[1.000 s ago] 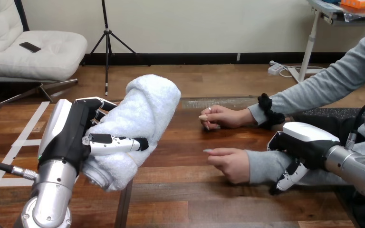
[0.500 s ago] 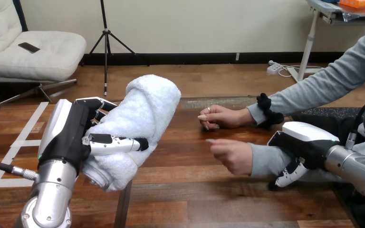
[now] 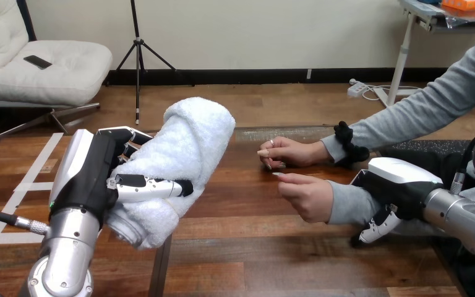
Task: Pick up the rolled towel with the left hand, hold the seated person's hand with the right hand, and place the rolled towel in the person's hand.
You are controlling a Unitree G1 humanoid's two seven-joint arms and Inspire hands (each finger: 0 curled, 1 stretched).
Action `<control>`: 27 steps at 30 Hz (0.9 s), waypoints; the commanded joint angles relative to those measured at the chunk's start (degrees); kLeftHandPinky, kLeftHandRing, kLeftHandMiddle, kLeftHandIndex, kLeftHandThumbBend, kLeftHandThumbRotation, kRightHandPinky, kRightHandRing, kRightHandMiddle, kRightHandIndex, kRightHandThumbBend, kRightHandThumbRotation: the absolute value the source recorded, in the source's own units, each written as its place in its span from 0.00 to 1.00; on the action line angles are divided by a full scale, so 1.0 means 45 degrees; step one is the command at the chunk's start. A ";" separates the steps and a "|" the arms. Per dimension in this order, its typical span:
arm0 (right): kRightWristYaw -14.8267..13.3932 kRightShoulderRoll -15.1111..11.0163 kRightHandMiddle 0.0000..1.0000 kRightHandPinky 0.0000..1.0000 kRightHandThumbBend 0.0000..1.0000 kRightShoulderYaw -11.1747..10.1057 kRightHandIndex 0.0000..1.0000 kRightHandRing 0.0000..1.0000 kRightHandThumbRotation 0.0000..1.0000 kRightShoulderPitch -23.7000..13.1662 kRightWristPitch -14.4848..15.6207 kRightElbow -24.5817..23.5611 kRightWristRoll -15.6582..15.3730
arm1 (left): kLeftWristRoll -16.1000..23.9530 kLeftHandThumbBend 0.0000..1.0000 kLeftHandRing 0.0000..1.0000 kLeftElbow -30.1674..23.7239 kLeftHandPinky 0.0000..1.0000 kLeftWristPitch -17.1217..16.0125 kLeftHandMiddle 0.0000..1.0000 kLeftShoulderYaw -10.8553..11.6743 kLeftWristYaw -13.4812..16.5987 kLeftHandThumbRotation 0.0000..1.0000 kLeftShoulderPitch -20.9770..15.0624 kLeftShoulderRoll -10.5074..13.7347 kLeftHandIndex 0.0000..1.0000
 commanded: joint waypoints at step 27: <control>-0.0713 0.0107 0.29 0.19 0.45 -0.0212 0.30 0.23 0.37 -0.0552 -0.1069 0.0105 0.0339 | 0.0180 0.66 0.31 -0.0729 0.23 -0.0336 0.38 0.0093 0.0217 0.00 -0.0670 0.0102 0.44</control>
